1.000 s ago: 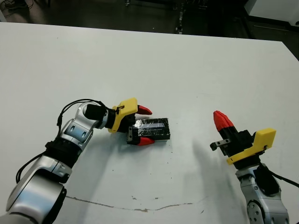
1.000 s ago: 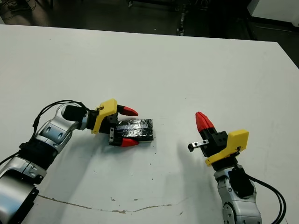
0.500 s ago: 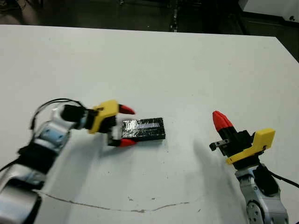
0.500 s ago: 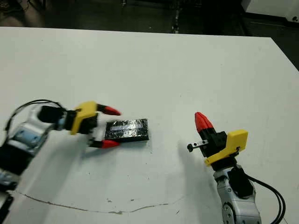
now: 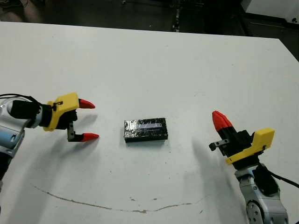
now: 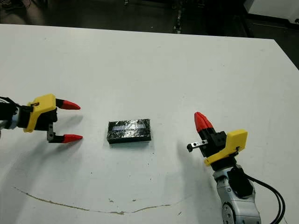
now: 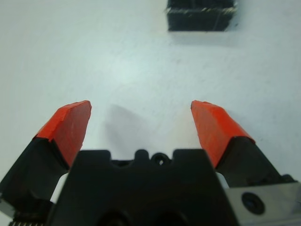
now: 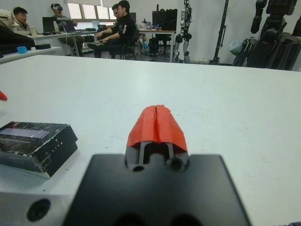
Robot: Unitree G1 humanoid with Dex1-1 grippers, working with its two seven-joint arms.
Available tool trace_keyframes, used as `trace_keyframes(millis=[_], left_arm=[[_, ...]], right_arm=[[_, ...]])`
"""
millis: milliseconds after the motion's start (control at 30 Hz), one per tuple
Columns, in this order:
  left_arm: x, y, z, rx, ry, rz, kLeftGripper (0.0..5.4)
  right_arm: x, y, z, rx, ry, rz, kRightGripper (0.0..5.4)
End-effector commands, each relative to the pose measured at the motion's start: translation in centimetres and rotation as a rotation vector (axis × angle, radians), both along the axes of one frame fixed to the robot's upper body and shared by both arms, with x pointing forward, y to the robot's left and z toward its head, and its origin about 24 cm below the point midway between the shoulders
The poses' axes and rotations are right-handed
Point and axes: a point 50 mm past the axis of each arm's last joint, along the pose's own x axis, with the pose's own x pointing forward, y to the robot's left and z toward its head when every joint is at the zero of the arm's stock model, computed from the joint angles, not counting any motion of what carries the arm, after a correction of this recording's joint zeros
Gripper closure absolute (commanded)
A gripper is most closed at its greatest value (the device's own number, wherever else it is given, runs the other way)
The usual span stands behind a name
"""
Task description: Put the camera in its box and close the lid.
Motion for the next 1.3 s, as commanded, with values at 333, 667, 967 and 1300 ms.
trace_keyframes(millis=[333, 667, 967, 1300], left_arm=[[-2.5, -6.9, 2.8, -0.700, -0.420, 0.388, 0.99], [-4.0, -13.0, 1.2, -0.841, -0.227, 0.283, 2.43], [-3.8, -15.9, -1.4, -0.760, -0.067, 0.314, 3.73], [-2.5, -17.4, -6.0, -0.624, 0.087, 0.429, 5.25]], right_arm=[[-0.1, -0.1, 0.1, -0.017, 0.005, -0.015, 5.40], [-0.1, -0.1, 0.1, -0.008, 0.015, -0.020, 5.40], [-0.1, -0.1, -0.1, -0.010, 0.012, -0.020, 5.40], [-0.2, -0.2, -0.2, -0.005, 0.014, -0.025, 5.40]])
